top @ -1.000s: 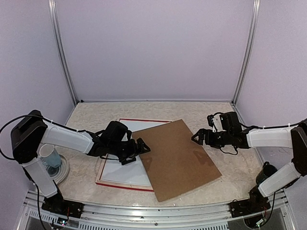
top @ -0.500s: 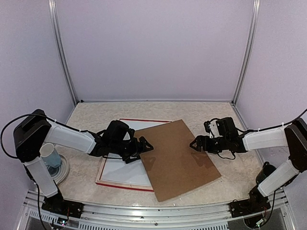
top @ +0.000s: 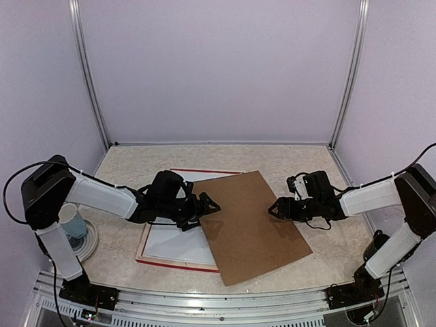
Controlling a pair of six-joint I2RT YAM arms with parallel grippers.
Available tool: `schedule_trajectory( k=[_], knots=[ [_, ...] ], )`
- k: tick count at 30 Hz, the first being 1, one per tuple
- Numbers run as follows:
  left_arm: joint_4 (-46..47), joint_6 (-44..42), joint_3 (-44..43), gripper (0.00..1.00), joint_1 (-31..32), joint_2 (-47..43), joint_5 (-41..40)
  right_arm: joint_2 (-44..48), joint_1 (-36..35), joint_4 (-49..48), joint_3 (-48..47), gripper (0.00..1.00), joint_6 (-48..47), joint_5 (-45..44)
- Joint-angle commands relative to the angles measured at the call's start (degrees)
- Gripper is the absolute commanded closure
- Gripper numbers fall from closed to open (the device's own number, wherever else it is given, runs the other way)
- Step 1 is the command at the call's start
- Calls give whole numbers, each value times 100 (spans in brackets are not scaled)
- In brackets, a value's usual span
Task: Put the photo into the frame
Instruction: Turn over the backboard.
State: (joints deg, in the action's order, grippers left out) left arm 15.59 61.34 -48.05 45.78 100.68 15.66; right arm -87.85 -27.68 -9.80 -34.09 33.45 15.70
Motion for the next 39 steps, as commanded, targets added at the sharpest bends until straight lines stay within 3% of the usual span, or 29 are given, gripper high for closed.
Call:
schedule_trajectory(
  k=[1,10,23,39],
  knots=[
    [639,28,12,8,1,41,296,-251,-80,-240,143,18,82,62],
    [1080,57,-6,13,65,-216,535,-487,-80,-371,118,18,74,184],
    [1016,-19,-711,14,283,-528,538,-452,-79,114,-311,12,-132,-163],
    [1111,-34,-1834,13,404,15,615,-460,16,595,-847,7,-296,-194]
  ],
)
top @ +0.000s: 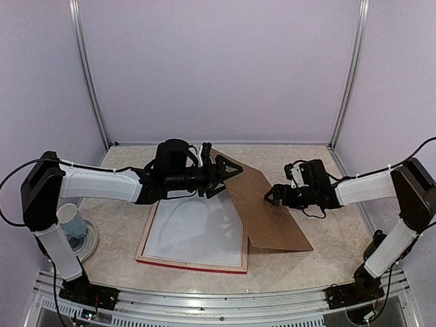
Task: Put the photo into the frame
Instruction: Turn over the backboard.
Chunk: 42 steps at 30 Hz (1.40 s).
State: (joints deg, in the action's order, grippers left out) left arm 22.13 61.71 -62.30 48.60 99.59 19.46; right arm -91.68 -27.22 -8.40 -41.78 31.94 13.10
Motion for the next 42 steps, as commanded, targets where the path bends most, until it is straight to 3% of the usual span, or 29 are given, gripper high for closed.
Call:
schedule_trajectory(
  k=[1,10,15,42],
  knots=[
    [459,-72,-459,13,123,142,241,-86,-29,470,-98,7,-145,81],
    [477,-93,-1063,13,139,411,385,-230,-29,430,-146,6,-47,456],
    [408,-144,-1445,3,183,588,417,-204,-29,332,-165,6,78,750],
    [482,-30,-2612,3,316,1536,830,247,-55,315,-348,6,434,1313]
  ],
)
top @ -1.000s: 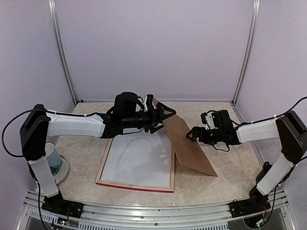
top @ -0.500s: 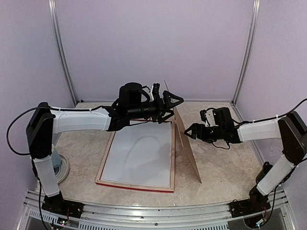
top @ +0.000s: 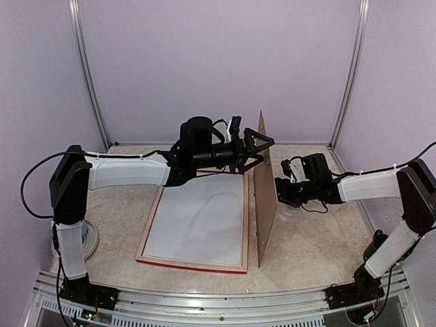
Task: Put the photo into the frame
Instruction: Turn over the backboard.
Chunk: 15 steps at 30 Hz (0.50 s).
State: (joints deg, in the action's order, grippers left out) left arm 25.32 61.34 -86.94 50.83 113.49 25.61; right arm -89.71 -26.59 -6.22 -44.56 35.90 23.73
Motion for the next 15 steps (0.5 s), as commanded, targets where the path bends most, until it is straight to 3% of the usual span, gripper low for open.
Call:
schedule_trajectory(
  k=[1,15],
  knots=[
    [170,9,-138,3,94,154,218,38,-118,101,-71,6,33,247],
    [290,88,-21,3,102,181,234,162,-162,68,-89,6,136,319]
  ],
)
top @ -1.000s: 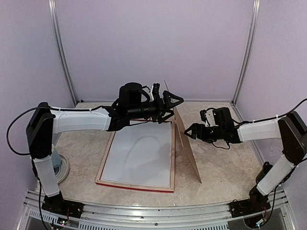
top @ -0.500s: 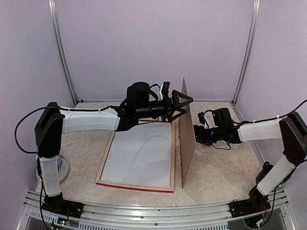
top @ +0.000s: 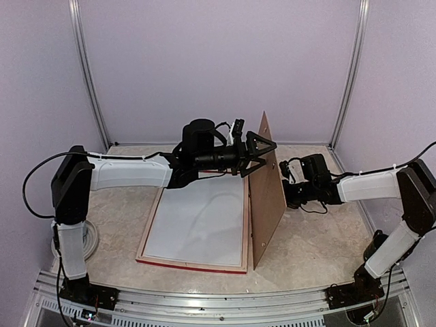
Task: Put the photo into the frame
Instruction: Turn over the backboard.
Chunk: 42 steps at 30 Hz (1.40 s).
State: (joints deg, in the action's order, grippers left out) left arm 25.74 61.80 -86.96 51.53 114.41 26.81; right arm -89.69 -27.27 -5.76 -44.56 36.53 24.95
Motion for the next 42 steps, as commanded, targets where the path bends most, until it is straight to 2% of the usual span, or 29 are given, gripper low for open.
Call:
schedule_trajectory(
  k=[1,16,24,27,30,34,42],
  knots=[
    [258,43,-30,3,31,97,114,166,-95,19,-96,6,73,221],
    [389,117,88,3,15,126,174,392,-117,423,-314,3,-88,136],
    [574,211,335,3,-11,77,219,981,529,767,-392,1,112,679],
    [660,248,401,3,-11,64,245,1129,839,405,-208,1,490,1196],
    [717,270,449,3,-13,73,254,1142,1027,-556,105,1,1216,1918],
    [786,310,551,3,-3,63,261,1216,1039,-1478,247,1,1984,2299],
    [986,358,967,3,-37,-83,261,1779,1108,-1592,361,1,2426,2235]
  ],
)
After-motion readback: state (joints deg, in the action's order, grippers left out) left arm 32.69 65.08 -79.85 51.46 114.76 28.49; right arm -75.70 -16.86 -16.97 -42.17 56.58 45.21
